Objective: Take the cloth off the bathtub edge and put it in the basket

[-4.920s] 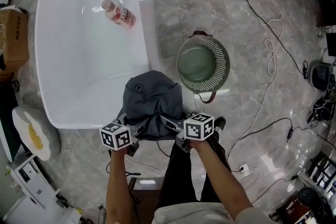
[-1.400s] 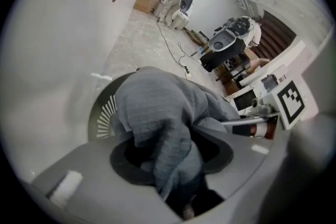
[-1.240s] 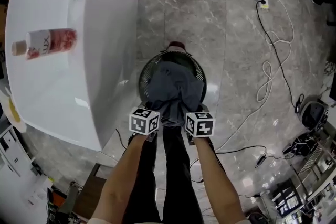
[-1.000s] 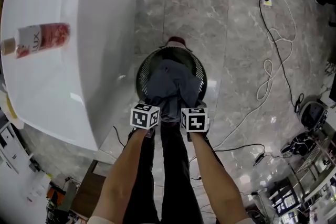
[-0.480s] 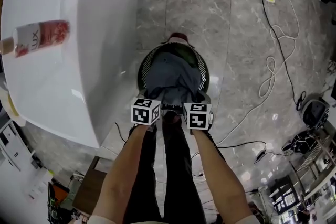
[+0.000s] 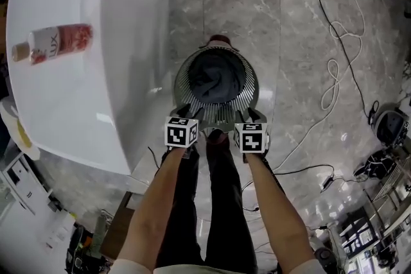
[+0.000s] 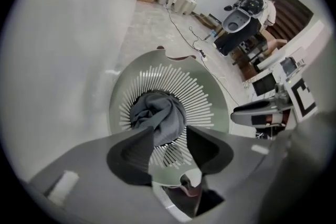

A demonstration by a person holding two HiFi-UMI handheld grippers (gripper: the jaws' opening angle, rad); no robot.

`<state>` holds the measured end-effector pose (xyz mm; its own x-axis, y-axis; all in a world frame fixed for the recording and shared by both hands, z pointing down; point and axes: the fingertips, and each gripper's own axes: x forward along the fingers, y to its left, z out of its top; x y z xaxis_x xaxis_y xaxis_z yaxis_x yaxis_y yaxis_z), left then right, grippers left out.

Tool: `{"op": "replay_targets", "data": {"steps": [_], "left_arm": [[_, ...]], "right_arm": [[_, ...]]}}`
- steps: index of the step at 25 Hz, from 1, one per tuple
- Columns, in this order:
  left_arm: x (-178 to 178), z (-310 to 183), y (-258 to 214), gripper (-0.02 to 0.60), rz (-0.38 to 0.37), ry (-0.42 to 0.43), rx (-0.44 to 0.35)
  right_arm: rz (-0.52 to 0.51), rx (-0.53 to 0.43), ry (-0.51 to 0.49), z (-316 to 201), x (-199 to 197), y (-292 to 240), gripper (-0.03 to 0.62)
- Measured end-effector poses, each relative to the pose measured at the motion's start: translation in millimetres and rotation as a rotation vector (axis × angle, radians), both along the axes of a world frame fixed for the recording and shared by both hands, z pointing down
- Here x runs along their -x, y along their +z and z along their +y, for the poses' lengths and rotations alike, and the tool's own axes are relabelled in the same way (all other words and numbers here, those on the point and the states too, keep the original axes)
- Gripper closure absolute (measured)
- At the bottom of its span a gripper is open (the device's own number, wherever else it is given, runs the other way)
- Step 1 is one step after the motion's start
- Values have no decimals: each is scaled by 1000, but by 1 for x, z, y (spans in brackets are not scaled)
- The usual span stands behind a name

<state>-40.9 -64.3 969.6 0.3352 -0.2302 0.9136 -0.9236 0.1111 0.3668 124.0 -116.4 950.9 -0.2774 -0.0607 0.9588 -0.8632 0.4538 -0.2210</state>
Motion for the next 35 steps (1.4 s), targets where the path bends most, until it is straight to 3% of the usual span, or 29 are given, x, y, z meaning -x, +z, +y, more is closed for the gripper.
{"op": "replay_targets", "data": {"steps": [7, 11, 14, 19, 27, 35], "left_arm": [[-9, 7, -38, 353, 12, 144, -49], [-8, 6, -70, 353, 35, 150, -106], [-9, 19, -108, 353, 59, 183, -150], [2, 36, -189, 353, 93, 249, -238], [26, 67, -318, 353, 123, 210, -404], [-4, 115, -393, 353, 233, 149, -473]], "right_arm": [[18, -8, 50, 34, -7, -33, 467], [-36, -61, 95, 45, 2, -71, 463], [-101, -102, 112, 70, 12, -110, 425], [-153, -170, 189, 102, 22, -186, 425], [-265, -299, 275, 146, 20, -303, 425], [-352, -410, 312, 173, 27, -383, 425]]}}
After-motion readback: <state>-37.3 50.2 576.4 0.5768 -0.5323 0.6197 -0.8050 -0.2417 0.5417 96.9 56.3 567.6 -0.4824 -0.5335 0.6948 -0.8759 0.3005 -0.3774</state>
